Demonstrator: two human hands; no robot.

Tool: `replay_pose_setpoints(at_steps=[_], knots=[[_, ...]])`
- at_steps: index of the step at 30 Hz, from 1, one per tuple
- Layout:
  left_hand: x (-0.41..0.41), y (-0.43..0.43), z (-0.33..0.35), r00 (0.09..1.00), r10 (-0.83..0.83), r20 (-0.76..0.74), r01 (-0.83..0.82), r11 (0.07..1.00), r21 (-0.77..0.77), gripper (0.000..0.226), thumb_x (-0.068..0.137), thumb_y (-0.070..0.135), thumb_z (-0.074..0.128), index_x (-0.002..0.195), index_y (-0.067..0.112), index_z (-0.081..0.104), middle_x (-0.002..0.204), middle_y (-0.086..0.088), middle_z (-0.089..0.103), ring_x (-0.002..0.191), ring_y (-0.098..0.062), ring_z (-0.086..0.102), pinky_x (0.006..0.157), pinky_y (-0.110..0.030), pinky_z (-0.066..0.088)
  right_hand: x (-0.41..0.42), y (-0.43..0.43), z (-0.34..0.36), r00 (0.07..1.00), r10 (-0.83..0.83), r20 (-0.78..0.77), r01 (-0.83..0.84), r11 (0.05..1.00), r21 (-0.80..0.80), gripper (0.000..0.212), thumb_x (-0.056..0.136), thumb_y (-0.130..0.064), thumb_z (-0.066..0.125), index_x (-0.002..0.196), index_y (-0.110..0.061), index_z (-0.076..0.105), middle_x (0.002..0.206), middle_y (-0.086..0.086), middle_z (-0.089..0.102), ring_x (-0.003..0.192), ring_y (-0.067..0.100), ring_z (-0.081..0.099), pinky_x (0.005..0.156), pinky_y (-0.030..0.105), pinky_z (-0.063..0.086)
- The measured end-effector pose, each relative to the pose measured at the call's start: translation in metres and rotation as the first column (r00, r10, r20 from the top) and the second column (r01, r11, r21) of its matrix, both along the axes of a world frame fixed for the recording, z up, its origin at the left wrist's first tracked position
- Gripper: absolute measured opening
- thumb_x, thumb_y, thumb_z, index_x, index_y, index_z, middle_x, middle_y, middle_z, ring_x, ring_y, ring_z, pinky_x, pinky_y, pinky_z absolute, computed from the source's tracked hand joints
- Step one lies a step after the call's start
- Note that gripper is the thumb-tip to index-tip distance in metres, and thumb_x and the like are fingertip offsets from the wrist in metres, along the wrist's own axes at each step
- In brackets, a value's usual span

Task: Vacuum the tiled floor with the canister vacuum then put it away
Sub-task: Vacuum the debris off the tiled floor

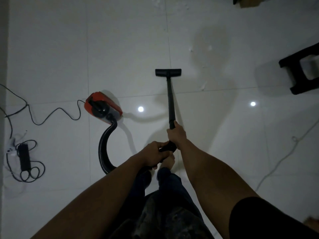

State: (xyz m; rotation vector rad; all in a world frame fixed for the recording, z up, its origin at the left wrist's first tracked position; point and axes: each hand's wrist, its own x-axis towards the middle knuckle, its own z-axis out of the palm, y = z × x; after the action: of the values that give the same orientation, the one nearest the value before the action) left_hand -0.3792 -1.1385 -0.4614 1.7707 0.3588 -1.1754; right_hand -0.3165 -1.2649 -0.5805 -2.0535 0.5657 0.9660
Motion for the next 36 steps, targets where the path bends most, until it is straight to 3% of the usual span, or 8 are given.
replay_pose_setpoints(at_steps=[5, 8, 11, 14, 16, 22, 26, 36], knots=[[0.054, 0.002, -0.011, 1.0, 0.003, -0.027, -0.002, 1.0, 0.006, 0.047, 0.1, 0.034, 0.058, 0.135, 0.004, 0.054, 0.076, -0.013, 0.062, 0.042, -0.005, 0.057, 0.051, -0.026, 0.051, 0.056, 0.004, -0.007, 1.0, 0.015, -0.021, -0.015, 1.0, 0.003, 0.066, 0.098, -0.021, 0.05, 0.158, -0.024, 0.024, 0.139, 0.01, 0.054, 0.114, 0.029, 0.058, 0.079, 0.029, 0.045], [0.099, 0.011, -0.015, 1.0, -0.017, -0.006, 0.017, 1.0, -0.016, 0.049, 0.099, 0.037, 0.058, 0.13, -0.001, 0.057, 0.103, -0.022, 0.065, 0.061, -0.005, 0.069, 0.066, -0.032, 0.057, 0.1, 0.01, -0.011, 1.0, 0.01, -0.02, -0.01, 1.0, -0.001, 0.068, 0.097, -0.021, 0.051, 0.159, -0.025, 0.023, 0.14, 0.009, 0.054, 0.116, 0.029, 0.057, 0.082, 0.03, 0.046], [0.149, 0.024, -0.023, 0.998, -0.063, 0.019, 0.063, 0.998, -0.015, 0.07, 0.086, 0.06, 0.061, 0.133, 0.008, 0.057, 0.135, -0.049, 0.039, 0.115, -0.056, 0.056, 0.096, -0.056, 0.052, 0.153, 0.017, -0.01, 0.999, 0.033, -0.003, -0.033, 0.999, -0.017, 0.067, 0.097, -0.021, 0.053, 0.158, -0.025, 0.025, 0.133, 0.01, 0.058, 0.105, 0.026, 0.059, 0.079, 0.03, 0.047], [0.202, 0.037, -0.017, 1.0, -0.016, -0.002, 0.016, 0.999, -0.045, 0.053, 0.096, 0.041, 0.061, 0.139, 0.011, 0.052, 0.093, -0.022, 0.066, 0.057, -0.016, 0.068, 0.055, -0.034, 0.057, 0.207, 0.029, -0.007, 0.998, 0.055, -0.014, -0.056, 0.998, -0.026, 0.067, 0.096, -0.019, 0.053, 0.157, -0.025, 0.025, 0.132, 0.01, 0.058, 0.095, 0.022, 0.057, 0.073, 0.029, 0.044], [0.234, 0.046, -0.013, 1.0, 0.002, -0.005, -0.002, 0.999, -0.042, 0.046, 0.099, 0.034, 0.059, 0.139, 0.014, 0.051, 0.064, -0.008, 0.063, 0.039, -0.014, 0.056, 0.044, -0.03, 0.05, 0.241, 0.04, -0.007, 0.998, 0.065, -0.017, -0.065, 0.997, -0.03, 0.07, 0.096, -0.019, 0.053, 0.159, -0.026, 0.022, 0.137, 0.01, 0.055, 0.103, 0.025, 0.06, 0.075, 0.029, 0.045], [0.31, 0.076, -0.008, 1.0, -0.013, -0.001, 0.013, 0.999, -0.053, 0.044, 0.098, 0.038, 0.059, 0.138, 0.02, 0.055, 0.08, -0.022, 0.071, 0.051, -0.026, 0.061, 0.053, -0.041, 0.057, 0.319, 0.071, 0.002, 0.995, 0.091, -0.04, -0.092, 0.996, -0.012, 0.069, 0.095, -0.016, 0.053, 0.158, -0.024, 0.026, 0.136, 0.01, 0.056, 0.103, 0.025, 0.059, 0.073, 0.028, 0.045], [0.362, 0.09, -0.002, 0.998, -0.04, 0.052, 0.041, 0.999, -0.017, 0.038, 0.101, 0.032, 0.056, 0.136, 0.016, 0.058, 0.077, 0.0, 0.064, 0.046, 0.001, 0.054, 0.045, -0.01, 0.04, 0.366, 0.089, 0.002, 0.999, 0.032, -0.043, -0.032, 0.999, 0.002, 0.061, 0.093, -0.022, 0.053, 0.152, -0.023, 0.036, 0.128, 0.011, 0.059, 0.092, 0.022, 0.059, 0.067, 0.026, 0.047], [0.505, 0.114, -0.009, 0.996, 0.087, 0.038, -0.086, 0.996, -0.016, 0.046, 0.102, 0.03, 0.056, 0.145, 0.018, 0.049, 0.075, 0.004, 0.059, 0.041, 0.001, 0.053, 0.042, -0.01, 0.04, 0.52, 0.123, 0.002, 0.998, 0.054, -0.033, -0.054, 0.998, 0.018, 0.072, 0.096, -0.013, 0.047, 0.16, -0.028, 0.017, 0.144, 0.01, 0.05, 0.102, 0.023, 0.057, 0.073, 0.028, 0.046]])
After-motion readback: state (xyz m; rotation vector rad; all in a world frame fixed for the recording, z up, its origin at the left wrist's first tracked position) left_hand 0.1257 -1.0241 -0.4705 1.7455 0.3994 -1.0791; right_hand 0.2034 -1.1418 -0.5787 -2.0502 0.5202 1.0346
